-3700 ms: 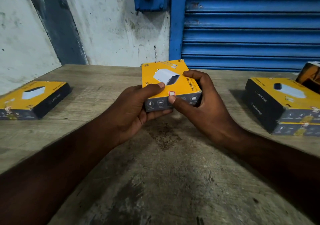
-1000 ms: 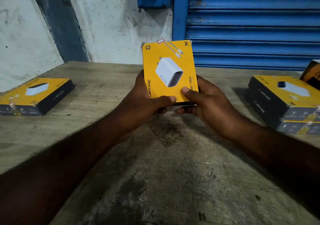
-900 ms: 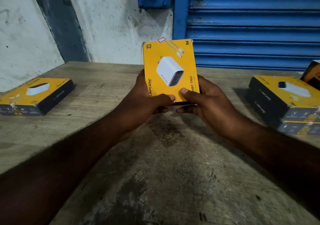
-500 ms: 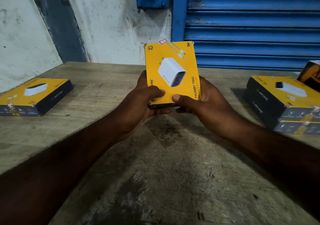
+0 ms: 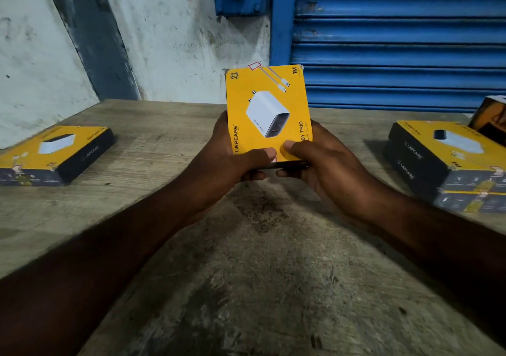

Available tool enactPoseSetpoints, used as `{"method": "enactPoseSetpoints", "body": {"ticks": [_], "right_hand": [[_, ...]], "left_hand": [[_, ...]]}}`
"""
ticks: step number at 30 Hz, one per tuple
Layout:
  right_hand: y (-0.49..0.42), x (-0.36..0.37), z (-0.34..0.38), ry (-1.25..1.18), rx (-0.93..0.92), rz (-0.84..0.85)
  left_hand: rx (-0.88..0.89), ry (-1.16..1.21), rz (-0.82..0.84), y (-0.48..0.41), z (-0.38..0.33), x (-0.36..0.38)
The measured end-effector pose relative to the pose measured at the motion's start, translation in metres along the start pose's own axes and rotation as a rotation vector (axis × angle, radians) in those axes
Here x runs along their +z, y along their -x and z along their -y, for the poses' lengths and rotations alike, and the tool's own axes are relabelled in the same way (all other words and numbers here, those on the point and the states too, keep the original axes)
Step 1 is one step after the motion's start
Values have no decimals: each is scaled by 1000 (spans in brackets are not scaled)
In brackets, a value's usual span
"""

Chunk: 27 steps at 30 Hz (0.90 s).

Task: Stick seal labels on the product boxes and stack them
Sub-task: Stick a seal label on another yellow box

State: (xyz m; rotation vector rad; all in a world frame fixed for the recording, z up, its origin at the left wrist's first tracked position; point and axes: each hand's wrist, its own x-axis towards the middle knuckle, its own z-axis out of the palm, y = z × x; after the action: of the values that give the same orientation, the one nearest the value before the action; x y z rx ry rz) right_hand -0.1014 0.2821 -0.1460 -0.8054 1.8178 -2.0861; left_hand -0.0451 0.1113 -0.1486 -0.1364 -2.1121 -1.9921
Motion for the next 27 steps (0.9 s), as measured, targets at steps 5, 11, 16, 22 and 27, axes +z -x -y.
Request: {"method": "enactPoseSetpoints", "body": {"ticks": [5, 11, 16, 22, 27], "right_hand": [[2, 0, -2, 82, -20, 20], [5, 1, -2, 233, -84, -50], [5, 2, -1, 215, -65, -79], [-1, 0, 0, 33, -11, -35], [0, -1, -1, 4, -8, -14]], "left_hand": [[12, -29, -19, 2, -1, 1], [11, 48, 24, 1, -2, 1], [2, 99, 16, -2, 1, 0], [12, 68, -9, -1, 0, 1], [48, -48, -53, 3, 1, 3]]}}
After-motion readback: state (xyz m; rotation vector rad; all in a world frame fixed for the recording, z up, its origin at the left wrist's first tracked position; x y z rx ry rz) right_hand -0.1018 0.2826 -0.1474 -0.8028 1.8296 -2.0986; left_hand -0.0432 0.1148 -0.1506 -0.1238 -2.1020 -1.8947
